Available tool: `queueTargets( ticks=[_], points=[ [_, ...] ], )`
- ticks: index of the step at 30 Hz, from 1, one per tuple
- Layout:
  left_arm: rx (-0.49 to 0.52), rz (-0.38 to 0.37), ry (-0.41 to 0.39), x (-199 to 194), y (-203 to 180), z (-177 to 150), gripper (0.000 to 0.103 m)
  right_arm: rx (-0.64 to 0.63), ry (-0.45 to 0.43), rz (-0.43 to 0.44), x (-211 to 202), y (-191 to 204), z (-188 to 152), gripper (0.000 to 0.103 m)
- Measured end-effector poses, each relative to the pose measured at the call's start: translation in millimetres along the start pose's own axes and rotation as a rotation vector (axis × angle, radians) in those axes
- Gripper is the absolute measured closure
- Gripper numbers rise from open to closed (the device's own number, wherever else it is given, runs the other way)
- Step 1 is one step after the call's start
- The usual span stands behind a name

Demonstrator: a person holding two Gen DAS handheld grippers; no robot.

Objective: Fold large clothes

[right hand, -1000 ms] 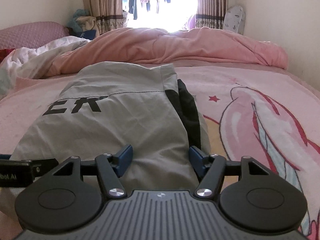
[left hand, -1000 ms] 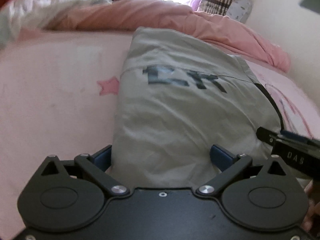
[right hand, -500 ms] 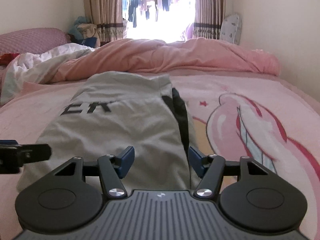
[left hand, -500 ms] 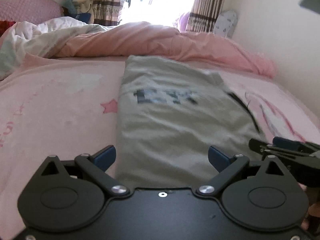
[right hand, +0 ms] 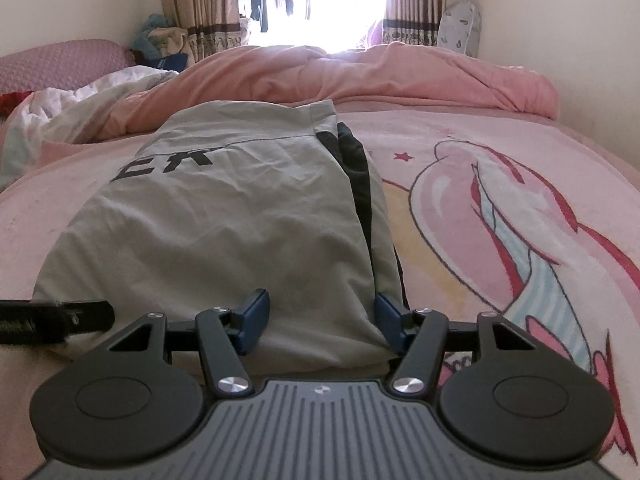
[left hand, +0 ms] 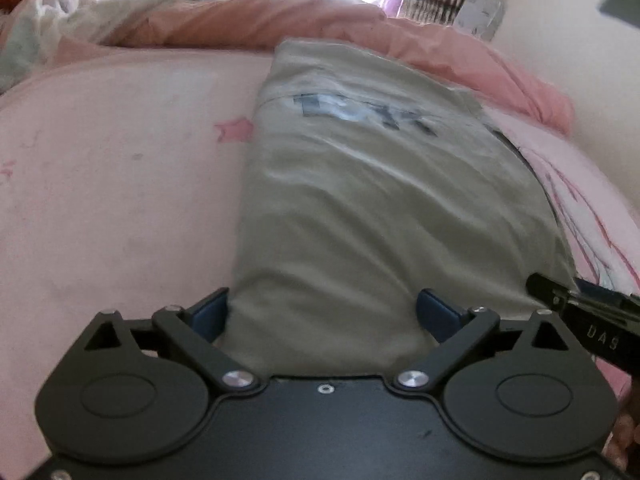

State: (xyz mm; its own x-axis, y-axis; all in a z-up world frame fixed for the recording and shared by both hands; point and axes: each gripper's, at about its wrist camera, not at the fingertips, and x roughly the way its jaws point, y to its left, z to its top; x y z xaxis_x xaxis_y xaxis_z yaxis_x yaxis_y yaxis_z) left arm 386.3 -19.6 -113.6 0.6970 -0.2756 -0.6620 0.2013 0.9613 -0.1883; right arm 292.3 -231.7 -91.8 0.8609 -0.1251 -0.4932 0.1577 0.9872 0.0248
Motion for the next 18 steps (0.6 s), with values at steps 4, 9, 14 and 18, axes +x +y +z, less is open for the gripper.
queueTargets(
  ticks=[4, 9, 14, 18],
  points=[
    [0.019, 0.011, -0.012, 2, -3, 0, 0.002, -0.002, -0.001, -0.003, 1, 1, -1, 0.032],
    [0.026, 0.009, -0.004, -4, -4, 3, 0.006, -0.014, 0.007, -0.008, -1, 2, 2, 0.032],
    [0.074, 0.023, -0.057, -44, -16, 7, 0.005, -0.002, -0.023, -0.019, -31, 0, 7, 0.028],
    [0.065, 0.01, -0.08, -88, -21, 5, 0.0, -0.007, -0.039, -0.036, -69, 1, 8, 0.02]
  ],
)
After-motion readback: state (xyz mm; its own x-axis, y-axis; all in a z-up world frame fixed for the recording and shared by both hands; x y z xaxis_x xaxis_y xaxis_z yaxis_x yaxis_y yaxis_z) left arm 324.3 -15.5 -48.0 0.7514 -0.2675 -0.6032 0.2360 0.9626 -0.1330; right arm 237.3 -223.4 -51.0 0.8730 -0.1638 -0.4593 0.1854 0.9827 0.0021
